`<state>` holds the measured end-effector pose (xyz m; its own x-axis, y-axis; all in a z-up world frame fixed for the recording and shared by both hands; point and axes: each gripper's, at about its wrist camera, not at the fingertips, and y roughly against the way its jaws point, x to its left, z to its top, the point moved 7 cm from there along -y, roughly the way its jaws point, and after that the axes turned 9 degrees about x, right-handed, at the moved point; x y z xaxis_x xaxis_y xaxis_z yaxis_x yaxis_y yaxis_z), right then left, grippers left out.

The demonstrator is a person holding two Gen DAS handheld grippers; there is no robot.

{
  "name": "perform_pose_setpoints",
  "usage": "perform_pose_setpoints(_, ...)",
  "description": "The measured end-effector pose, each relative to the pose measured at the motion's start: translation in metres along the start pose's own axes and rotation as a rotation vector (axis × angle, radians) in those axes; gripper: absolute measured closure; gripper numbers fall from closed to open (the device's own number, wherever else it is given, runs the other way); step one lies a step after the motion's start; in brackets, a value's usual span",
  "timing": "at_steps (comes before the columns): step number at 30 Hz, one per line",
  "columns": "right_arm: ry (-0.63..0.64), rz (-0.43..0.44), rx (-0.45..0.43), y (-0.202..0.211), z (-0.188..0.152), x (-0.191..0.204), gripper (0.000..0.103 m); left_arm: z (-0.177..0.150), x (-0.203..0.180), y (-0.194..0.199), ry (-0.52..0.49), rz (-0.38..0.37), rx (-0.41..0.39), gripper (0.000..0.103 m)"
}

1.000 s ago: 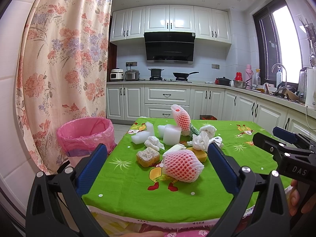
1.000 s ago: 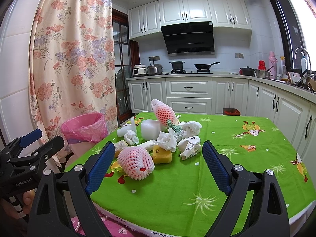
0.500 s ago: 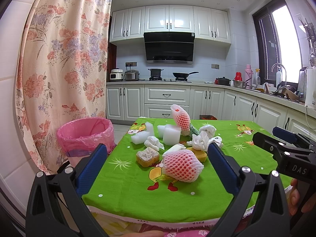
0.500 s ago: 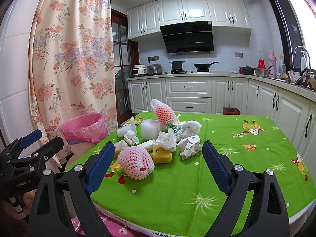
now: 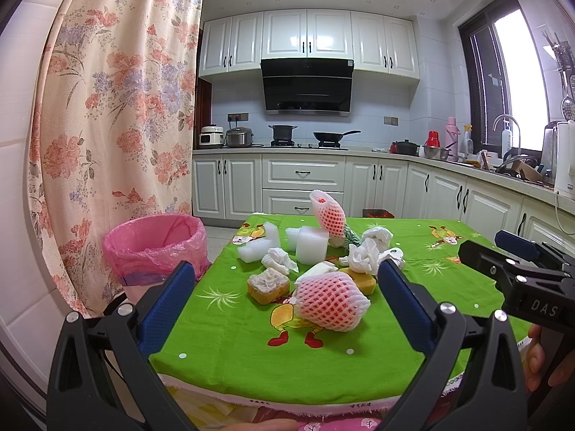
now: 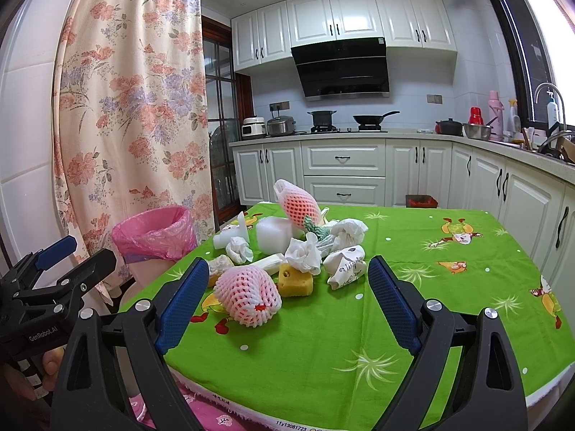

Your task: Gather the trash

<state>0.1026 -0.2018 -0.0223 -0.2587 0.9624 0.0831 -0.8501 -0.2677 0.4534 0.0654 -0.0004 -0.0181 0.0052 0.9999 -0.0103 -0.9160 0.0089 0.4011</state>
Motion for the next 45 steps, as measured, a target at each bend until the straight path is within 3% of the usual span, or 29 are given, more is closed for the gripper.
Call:
perform_pose_setpoints(20, -0.006, -0.008, 0.003, 0.0, 0.002, 0.003, 0.018, 0.0, -0.002, 0.0, -0.007, 0.004, -0.002, 0.004)
perform_pose_setpoints(30, -0.007, -0.013, 0.038, -0.025, -0.005, 0.007, 0.018, -0.004, 0.014, -0.008, 0.036, 0.016, 0.02, 0.004)
perform_pose_setpoints(37, 0.055, 0.034, 0.125, -0.078, -0.017, 0.03, 0.018, -0.016, 0.055, -0.059, 0.122, 0.048, 0.151, 0.004)
perform_pose_setpoints(40, 0.083, 0.048, 0.159, -0.1, -0.024, 0.039, 0.018, -0.023, 0.073, -0.08, 0.115, 0.1, 0.174, 0.004)
perform_pose_setpoints(45, 0.101, 0.073, 0.225, -0.134, -0.031, 0.047, 0.018, -0.03, 0.096, -0.122, 0.131, 0.108, 0.228, 0.004)
